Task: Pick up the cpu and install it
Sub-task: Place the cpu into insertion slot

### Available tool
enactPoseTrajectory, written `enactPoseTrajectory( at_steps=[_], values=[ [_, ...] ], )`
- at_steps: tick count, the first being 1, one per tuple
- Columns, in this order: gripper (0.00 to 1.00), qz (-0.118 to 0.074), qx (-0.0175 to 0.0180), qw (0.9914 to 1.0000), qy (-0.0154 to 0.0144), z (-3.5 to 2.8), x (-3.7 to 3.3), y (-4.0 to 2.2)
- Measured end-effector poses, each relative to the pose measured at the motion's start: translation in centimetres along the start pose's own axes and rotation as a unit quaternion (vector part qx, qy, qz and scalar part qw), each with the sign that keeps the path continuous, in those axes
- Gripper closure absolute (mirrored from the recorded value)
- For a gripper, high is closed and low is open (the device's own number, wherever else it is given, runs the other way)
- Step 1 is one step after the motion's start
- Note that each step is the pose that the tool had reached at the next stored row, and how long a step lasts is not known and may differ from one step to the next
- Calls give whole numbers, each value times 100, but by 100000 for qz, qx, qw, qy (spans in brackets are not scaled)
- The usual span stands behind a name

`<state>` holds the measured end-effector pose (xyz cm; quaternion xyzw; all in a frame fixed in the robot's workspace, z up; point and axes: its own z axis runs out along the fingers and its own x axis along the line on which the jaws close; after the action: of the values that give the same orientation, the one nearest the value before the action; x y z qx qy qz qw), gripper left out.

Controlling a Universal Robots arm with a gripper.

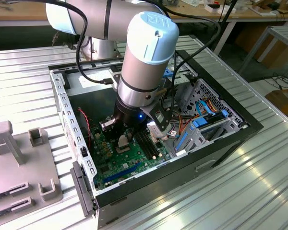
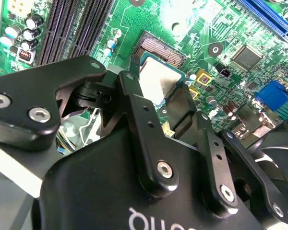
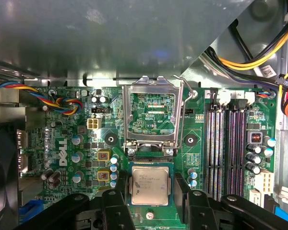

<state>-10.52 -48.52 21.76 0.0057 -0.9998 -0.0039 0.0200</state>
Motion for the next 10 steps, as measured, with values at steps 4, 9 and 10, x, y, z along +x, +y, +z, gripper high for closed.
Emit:
enactPoseTrajectory(
  at_steps=[4,9,10],
  values=[
    [53,-79,-1,100000,0,5,-2,-4],
    [53,-531,19,99999,5,14,-2,-5],
    [53,-532,10,99999,-1,18,-3,-5]
  ],
)
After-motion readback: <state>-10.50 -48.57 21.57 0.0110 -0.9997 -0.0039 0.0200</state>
